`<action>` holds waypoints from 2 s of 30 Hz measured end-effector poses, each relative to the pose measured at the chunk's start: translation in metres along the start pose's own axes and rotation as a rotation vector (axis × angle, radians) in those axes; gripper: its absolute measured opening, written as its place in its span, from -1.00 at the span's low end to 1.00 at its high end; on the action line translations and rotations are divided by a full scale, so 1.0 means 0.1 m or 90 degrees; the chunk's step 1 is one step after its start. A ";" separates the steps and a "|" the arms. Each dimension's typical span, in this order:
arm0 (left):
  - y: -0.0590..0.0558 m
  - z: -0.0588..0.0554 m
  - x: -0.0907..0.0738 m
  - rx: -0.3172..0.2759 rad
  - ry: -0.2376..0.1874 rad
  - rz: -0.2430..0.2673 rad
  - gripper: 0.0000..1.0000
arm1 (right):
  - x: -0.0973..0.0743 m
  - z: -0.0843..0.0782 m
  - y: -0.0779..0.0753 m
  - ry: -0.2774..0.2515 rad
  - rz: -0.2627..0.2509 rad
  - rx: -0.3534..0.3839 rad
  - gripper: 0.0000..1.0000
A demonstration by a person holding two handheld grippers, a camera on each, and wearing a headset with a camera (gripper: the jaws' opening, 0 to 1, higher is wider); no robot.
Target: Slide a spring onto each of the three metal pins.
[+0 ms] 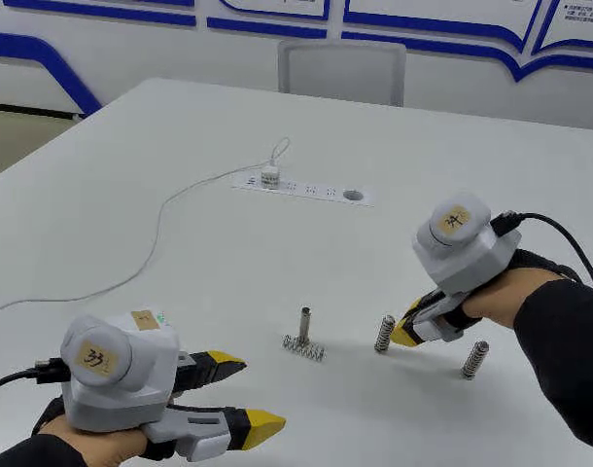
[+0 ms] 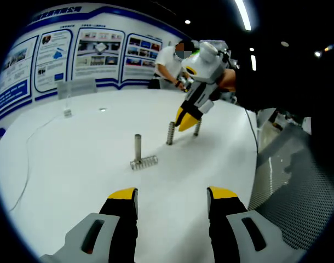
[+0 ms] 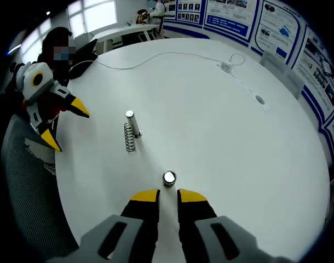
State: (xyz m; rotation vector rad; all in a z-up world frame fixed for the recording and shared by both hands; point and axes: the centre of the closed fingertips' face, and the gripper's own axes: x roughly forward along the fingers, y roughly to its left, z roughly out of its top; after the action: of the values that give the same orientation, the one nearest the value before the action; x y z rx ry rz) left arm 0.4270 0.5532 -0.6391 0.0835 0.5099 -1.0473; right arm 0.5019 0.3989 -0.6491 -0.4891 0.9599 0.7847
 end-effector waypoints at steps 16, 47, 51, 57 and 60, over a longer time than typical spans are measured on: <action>-0.01 -0.01 0.00 0.005 0.005 -0.001 0.04 | -0.02 0.03 0.36 -0.014 0.019 -0.034 -0.73; 0.00 -0.03 0.00 -0.003 0.008 -0.001 0.04 | 0.55 0.50 0.64 -0.059 0.069 -0.083 -0.64; 0.00 -0.04 0.01 -0.003 0.009 -0.002 0.04 | 0.61 0.49 0.64 -0.051 0.071 -0.086 -0.63; -0.01 -0.03 0.01 -0.005 0.009 -0.001 0.04 | 0.68 0.49 0.65 -0.045 0.078 -0.088 -0.64; -0.01 -0.04 0.01 -0.005 0.009 -0.001 0.04 | 0.69 0.48 0.66 -0.042 0.081 -0.089 -0.64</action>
State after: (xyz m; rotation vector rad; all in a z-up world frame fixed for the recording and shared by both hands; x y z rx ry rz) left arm 0.4255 0.5531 -0.6428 0.0833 0.5272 -1.0474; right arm 0.4996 0.4993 -0.6869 -0.5245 0.8849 0.9816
